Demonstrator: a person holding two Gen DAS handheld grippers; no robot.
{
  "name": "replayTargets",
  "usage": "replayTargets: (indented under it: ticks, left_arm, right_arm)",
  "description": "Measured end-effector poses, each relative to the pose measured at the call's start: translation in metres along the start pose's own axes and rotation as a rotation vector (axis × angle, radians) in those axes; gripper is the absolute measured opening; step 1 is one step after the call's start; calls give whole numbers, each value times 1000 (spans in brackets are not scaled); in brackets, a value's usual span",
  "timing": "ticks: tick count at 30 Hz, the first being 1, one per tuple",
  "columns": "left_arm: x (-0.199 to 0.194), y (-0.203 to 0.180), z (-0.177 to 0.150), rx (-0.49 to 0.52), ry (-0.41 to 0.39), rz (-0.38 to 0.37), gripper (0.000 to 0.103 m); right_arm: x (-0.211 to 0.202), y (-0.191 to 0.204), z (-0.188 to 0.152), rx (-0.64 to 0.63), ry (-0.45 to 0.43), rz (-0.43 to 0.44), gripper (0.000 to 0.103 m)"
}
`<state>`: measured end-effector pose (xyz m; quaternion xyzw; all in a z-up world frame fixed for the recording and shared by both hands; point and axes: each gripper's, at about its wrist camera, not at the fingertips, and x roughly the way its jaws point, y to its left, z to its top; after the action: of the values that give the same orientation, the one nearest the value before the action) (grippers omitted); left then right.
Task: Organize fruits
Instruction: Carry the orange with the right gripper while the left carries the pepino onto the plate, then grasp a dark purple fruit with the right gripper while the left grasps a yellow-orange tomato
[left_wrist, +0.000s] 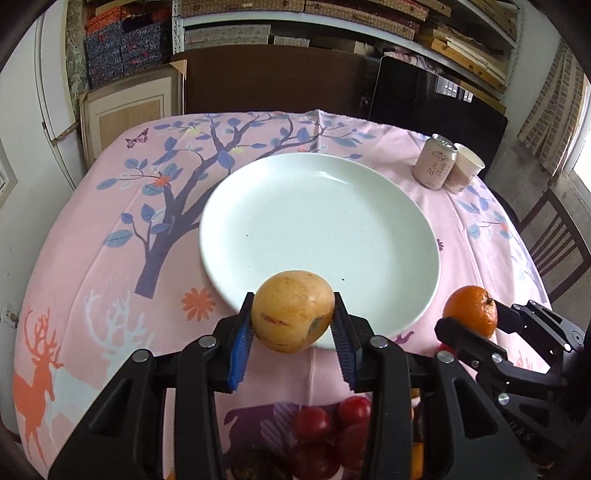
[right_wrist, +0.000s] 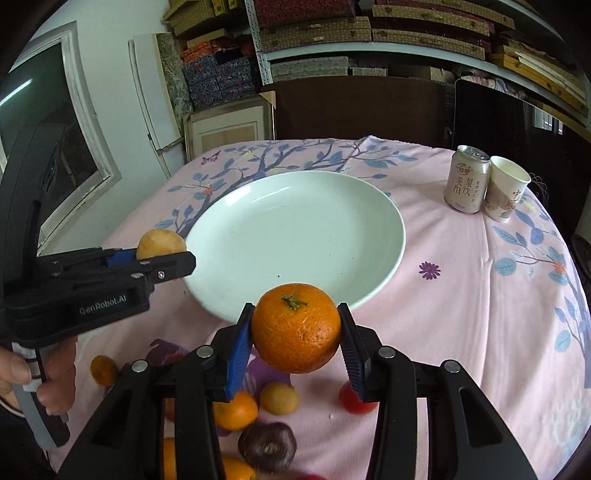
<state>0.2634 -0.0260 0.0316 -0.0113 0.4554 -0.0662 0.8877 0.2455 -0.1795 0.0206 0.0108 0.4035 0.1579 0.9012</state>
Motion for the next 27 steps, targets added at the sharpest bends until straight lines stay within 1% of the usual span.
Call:
replayTargets:
  ticks: [2,5,6,7,8,9,10,11,13,15,16,18,21,23,27]
  left_arm:
    - [19,0,1,-15,43,-12,39]
    - [38,0,1,-38,80,-22,40]
    - [42,0,1,-43,91,-28,44]
    - [44,1,2,-53,93,-16,49]
    - [43,3,3,-62,79,-18,56]
    - [40,5,3,-72,65,-25,60]
    - [36,8,3,-83,53,-38,68]
    - [32,9,3,-89,44,-52,78]
    - [20,11,0,-90,35,-42,87]
    - [5,15,-7,-69,15,-37,87]
    - [-3,18,-12,-56,6,-37,87]
    - [-19,27,-26,-39,-14,-21,88]
    - [-38,46,-48,-38,-32,2,89]
    - [-46,59,-64,-50,-27,13,89]
    - [-60,76,-92,-66,-31,28,89]
  right_arm:
    - [14,1,4,1,20,3,45]
    - [30,1,8,5,62,2,45]
    - [32,0,8,13,66,4,47]
    - [32,-2,9,24,64,8,49]
    - [31,-4,9,35,59,15,50]
    - [27,-7,8,45,55,22,55]
    - [23,-8,8,50,50,30,58]
    - [18,-9,6,48,46,30,58]
    - [6,-12,0,45,40,21,58]
    - [-11,-16,-10,32,31,32,59]
    - [-20,-18,-17,21,23,32,63]
    - [-39,-22,-34,-12,17,19,67]
    - [-64,-26,-65,-58,30,4,67]
    - [-78,-26,-86,-83,50,12,67]
    - [-87,-23,-116,-96,91,22,67]
